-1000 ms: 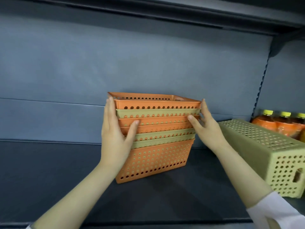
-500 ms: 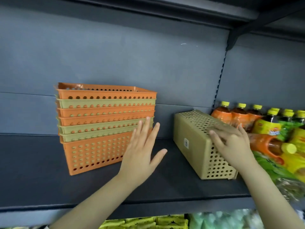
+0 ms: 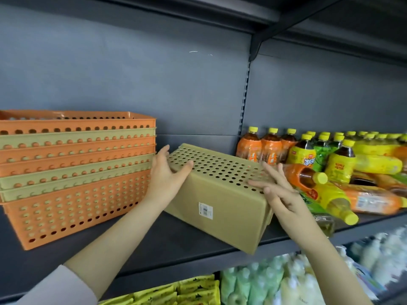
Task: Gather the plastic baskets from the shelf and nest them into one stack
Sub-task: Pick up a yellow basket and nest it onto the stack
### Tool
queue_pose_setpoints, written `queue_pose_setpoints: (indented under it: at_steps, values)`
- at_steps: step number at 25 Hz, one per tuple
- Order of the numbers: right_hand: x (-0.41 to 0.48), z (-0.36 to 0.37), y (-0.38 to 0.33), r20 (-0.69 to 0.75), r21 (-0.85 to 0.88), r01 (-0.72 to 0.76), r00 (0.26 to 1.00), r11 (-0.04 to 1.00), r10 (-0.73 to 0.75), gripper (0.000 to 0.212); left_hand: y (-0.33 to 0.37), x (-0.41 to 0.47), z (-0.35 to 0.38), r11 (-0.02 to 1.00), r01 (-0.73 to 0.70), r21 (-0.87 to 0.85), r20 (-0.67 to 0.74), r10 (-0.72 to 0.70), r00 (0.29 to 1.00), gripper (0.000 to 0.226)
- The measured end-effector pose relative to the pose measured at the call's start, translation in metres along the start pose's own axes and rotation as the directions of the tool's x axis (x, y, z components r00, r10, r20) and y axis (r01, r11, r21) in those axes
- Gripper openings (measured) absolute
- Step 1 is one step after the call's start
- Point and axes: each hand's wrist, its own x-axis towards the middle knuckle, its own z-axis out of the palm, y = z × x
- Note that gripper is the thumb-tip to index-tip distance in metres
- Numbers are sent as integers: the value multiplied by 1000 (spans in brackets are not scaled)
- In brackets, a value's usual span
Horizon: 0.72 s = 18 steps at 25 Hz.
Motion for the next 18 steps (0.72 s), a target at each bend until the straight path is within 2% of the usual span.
queue_pose_setpoints:
  at_steps: [1, 3, 5, 7, 9, 12, 16, 18]
  values:
    - [-6, 0, -4, -54, 66, -92, 994, 994, 96, 33, 1, -1, 1, 999, 45, 2, 19, -45, 999, 87]
    - [-12, 2, -9, -64, 265, -291, 946, 919, 318, 52, 5, -3, -2, 983, 185, 10, 42, -185, 982, 95]
    - [-11, 2, -12, -17, 383, -367, 915, 848, 404, 67, 14, -3, -9, 960, 281, -25, 65, -278, 958, 91]
    - [-10, 0, -12, -33, 390, -337, 925, 857, 378, 82, 21, -8, -15, 963, 256, -83, 87, -249, 965, 81]
    - [-8, -3, -13, -73, 410, -269, 943, 871, 325, 95, 30, -14, -25, 983, 141, -119, 70, -133, 989, 79]
    - [-4, -10, -18, -131, 480, -164, 958, 862, 255, 111, 50, -14, -43, 994, -15, -105, 8, 16, 1000, 89]
    - [24, -19, -29, -277, 499, 35, 953, 866, 122, 98, 88, -10, -67, 970, -242, 1, -13, 242, 970, 91]
    - [45, -22, -37, -305, 497, 107, 951, 861, 58, 99, 102, -8, -80, 957, -286, 51, -10, 287, 958, 105]
